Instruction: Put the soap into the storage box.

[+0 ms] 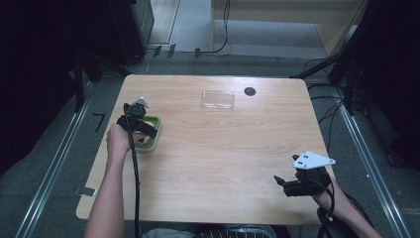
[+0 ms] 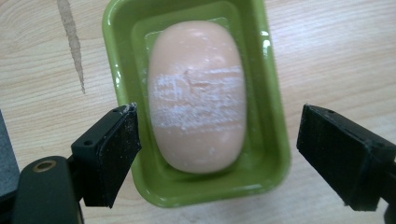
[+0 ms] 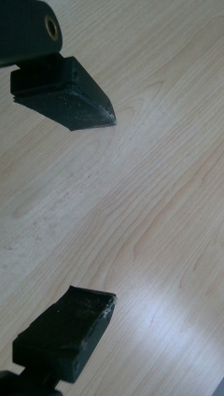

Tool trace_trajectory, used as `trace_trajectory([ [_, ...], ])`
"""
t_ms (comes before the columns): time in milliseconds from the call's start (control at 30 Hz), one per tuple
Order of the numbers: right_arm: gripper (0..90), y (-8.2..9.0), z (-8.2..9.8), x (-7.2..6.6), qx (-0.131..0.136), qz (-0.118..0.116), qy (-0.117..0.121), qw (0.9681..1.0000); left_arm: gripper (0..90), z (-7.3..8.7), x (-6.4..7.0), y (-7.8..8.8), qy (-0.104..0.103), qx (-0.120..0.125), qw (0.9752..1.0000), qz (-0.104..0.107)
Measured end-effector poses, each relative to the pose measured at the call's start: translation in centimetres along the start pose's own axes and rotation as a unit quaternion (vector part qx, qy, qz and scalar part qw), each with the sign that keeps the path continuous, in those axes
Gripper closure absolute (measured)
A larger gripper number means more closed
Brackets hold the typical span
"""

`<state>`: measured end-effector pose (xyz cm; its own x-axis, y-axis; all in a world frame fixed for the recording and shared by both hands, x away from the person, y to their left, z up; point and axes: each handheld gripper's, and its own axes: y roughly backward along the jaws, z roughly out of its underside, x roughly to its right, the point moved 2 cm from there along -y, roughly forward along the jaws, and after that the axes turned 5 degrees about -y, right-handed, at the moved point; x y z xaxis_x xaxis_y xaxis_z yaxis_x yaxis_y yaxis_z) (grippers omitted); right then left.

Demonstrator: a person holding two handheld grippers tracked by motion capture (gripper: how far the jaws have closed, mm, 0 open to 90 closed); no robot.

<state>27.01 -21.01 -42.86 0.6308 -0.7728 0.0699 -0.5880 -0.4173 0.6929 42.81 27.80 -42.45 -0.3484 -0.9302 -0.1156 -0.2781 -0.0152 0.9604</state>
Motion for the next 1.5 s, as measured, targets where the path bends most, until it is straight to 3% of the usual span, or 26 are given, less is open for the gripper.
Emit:
trace_trajectory([
  [567, 13.4, 0.2, 0.0, -0.1, 0.0, 0.002, 0.0, 1.0, 8.3, 1.7, 2.3, 1.8, -0.047, -0.032, 0.9983, 0.011],
  [633, 13.4, 0.2, 0.0, -0.2, -0.001, 0.002, 0.0, 1.0, 7.7, 2.2, 2.8, 2.3, -0.061, -0.039, 0.9973, 0.011],
  [1067, 13.4, 0.2, 0.0, -0.2, 0.001, 0.002, 0.001, 1.0, 5.7, 3.9, 5.0, 3.3, -0.098, -0.048, 0.9939, 0.015],
  [1167, 13.4, 0.2, 0.0, -0.2, 0.001, 0.001, 0.001, 1.0, 5.4, 4.5, 5.9, 3.3, -0.114, -0.057, 0.9917, 0.018],
  [1500, 13.4, 0.1, 0.0, -0.2, 0.001, 0.0, 0.001, 1.0, 4.4, 6.5, 7.0, 3.2, -0.124, -0.071, 0.9894, 0.025],
])
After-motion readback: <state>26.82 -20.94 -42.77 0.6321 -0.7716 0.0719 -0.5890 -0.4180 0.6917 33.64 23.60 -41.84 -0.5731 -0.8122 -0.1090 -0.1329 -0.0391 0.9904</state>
